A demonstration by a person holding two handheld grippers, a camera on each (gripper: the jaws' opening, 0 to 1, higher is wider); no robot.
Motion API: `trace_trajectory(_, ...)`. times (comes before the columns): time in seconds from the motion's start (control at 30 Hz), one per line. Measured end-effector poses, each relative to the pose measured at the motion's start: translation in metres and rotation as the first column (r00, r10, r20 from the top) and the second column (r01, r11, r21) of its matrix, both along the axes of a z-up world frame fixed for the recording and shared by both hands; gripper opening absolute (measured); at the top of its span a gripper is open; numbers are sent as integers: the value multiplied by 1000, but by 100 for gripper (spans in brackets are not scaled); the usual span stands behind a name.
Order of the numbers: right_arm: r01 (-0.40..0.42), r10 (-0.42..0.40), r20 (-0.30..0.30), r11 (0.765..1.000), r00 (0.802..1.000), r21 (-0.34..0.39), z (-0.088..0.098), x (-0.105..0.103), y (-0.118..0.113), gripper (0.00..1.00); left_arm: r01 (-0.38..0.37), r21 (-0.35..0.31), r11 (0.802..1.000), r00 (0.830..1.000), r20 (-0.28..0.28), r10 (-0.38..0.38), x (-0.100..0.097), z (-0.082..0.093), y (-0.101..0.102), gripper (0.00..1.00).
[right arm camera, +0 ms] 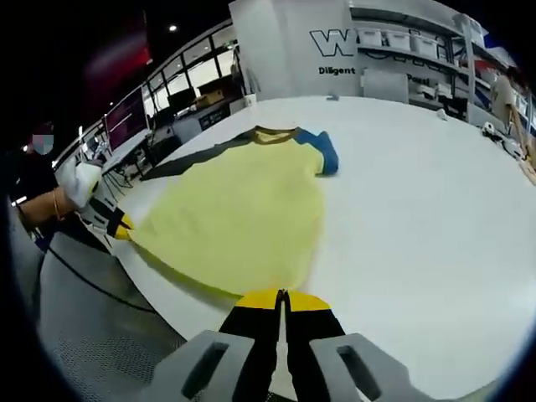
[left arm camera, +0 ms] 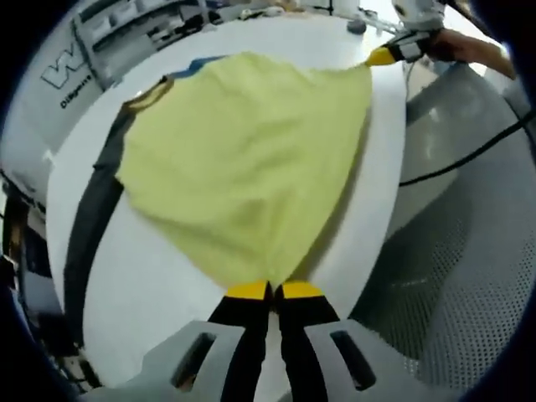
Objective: Fold the garment on the visible template until the final outline fits inside the template.
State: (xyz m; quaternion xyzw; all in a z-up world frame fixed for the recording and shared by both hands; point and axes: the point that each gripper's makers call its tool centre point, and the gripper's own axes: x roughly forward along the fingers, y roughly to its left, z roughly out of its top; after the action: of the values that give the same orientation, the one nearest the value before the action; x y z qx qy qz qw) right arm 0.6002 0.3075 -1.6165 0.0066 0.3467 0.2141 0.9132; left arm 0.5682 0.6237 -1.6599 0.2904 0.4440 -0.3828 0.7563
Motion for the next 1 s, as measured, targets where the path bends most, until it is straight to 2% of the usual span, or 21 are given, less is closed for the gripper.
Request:
trace_trajectory(0.2,2,-2,-29,1000,1000,8,-8,-8,2,0,4,22,1000,1000,-24,-3,-2,-12,3,0)
trace_trajectory(0.27,-6,6,-55,1000,998,10,-14,-12,3,0,-10,15,1000,999,-30,11,-4,-11,5,0)
trace_trajectory(0.57,-23,23,-65,1000,998,2,-18,-14,5,0,-39,-2,999,998,-41,39,-7,-18,9,0)
trace_trajectory(0.77,-33,32,-103,999,994,-8,-27,-17,4,0,-36,7,999,999,-41,36,-8,-23,10,1)
trace_trajectory(0.9,-36,34,-119,999,992,-12,-29,-18,2,0,-46,1,999,998,-41,46,-8,-23,11,7)
trace_trajectory(1.0,-35,34,-120,999,992,-12,-31,-18,0,0,-57,-8,998,998,-42,56,-8,-23,11,18)
